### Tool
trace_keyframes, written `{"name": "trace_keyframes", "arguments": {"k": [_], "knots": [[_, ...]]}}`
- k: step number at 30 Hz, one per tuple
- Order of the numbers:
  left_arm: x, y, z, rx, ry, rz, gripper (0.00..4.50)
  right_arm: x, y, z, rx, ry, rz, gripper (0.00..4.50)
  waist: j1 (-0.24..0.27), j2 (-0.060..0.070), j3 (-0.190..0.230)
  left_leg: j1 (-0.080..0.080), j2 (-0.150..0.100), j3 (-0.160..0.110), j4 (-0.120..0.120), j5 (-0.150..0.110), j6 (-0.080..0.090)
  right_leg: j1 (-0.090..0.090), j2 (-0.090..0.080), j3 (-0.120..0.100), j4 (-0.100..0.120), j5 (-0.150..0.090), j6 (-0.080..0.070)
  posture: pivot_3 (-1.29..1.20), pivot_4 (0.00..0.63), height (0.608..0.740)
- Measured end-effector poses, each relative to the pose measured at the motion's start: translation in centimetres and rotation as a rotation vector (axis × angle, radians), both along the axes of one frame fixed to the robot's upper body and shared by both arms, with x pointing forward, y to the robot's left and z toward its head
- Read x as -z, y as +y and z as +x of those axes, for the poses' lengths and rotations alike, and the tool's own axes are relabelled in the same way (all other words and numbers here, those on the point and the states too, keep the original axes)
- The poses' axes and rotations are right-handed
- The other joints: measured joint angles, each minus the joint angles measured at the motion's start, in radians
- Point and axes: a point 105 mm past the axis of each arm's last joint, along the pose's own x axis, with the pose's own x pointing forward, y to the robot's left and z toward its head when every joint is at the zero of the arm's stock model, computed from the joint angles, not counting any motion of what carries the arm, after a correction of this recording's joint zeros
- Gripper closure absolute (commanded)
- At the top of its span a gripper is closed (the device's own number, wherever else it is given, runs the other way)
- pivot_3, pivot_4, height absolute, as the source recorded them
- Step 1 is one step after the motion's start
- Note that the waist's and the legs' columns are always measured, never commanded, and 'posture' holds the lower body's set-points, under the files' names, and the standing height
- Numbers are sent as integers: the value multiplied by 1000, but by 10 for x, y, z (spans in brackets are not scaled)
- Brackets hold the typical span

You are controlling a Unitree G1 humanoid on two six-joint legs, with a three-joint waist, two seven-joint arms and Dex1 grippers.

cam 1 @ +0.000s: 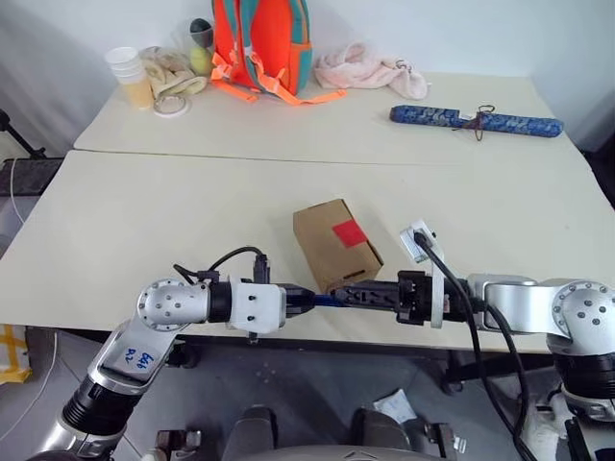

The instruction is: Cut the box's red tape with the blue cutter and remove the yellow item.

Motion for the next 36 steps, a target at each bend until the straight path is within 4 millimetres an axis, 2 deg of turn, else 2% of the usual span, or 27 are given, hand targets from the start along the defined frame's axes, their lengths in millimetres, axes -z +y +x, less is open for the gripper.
{"name": "trace_keyframes", "arguments": {"k": [9,12,18,32,36], "knots": [[-1,-8,2,1,0,-10,4036,4,10,-2,-45,0,-68,27,0,0,0,0,0,0,0,0,0,-1,0,0,0,0,0,0,150,740],[1,-9,2,-2,10,-5,4036,9,12,-2,-42,13,-90,587,1,0,0,-1,0,0,0,0,0,-1,0,0,0,0,0,0,150,740],[3,-9,3,-12,23,-4,4036,12,11,3,-17,22,-108,2571,1,0,0,-1,0,0,0,0,0,-1,0,0,0,0,0,0,150,740],[3,-8,4,-27,25,-4,4036,15,8,8,1,45,-120,2571,1,0,0,-1,0,0,0,0,0,-2,0,0,0,0,0,0,150,740],[3,-7,4,-28,25,-2,4036,16,7,7,2,46,-126,3468,1,0,0,-2,0,0,0,0,0,-2,0,0,-1,0,0,0,150,740]]}}
